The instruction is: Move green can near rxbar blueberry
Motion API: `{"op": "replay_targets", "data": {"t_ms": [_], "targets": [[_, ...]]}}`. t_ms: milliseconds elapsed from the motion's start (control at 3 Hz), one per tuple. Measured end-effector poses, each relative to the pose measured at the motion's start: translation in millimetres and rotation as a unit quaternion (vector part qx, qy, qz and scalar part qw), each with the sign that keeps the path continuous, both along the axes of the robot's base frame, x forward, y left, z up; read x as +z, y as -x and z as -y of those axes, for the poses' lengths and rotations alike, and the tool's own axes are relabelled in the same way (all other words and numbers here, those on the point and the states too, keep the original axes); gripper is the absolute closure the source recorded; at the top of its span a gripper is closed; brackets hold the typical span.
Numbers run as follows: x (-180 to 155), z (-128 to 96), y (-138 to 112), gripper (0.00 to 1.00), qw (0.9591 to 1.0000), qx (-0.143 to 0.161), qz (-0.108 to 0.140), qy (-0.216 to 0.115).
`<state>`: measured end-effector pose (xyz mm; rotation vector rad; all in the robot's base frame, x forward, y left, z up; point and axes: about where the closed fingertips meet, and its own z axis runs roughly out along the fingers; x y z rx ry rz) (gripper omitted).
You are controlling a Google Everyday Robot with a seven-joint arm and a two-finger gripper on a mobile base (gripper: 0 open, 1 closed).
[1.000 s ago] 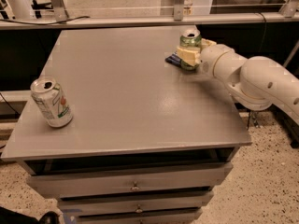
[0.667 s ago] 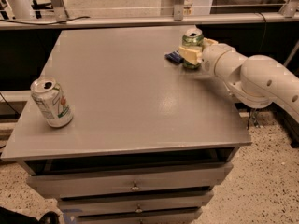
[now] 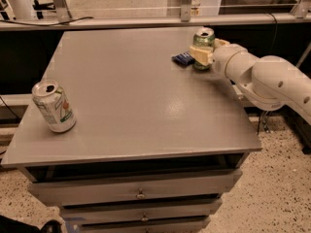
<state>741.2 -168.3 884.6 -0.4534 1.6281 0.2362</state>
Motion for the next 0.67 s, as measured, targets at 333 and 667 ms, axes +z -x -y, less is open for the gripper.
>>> {"op": "replay_targets", "data": {"t_ms": [333,667], "targets": [[-2.0,4.4,-0.2,0.59,1.0,-0.004,-0.004,-0.001],[-1.9,4.4,-0.2,0.36,1.0,-0.004,-0.004,-0.001]]}}
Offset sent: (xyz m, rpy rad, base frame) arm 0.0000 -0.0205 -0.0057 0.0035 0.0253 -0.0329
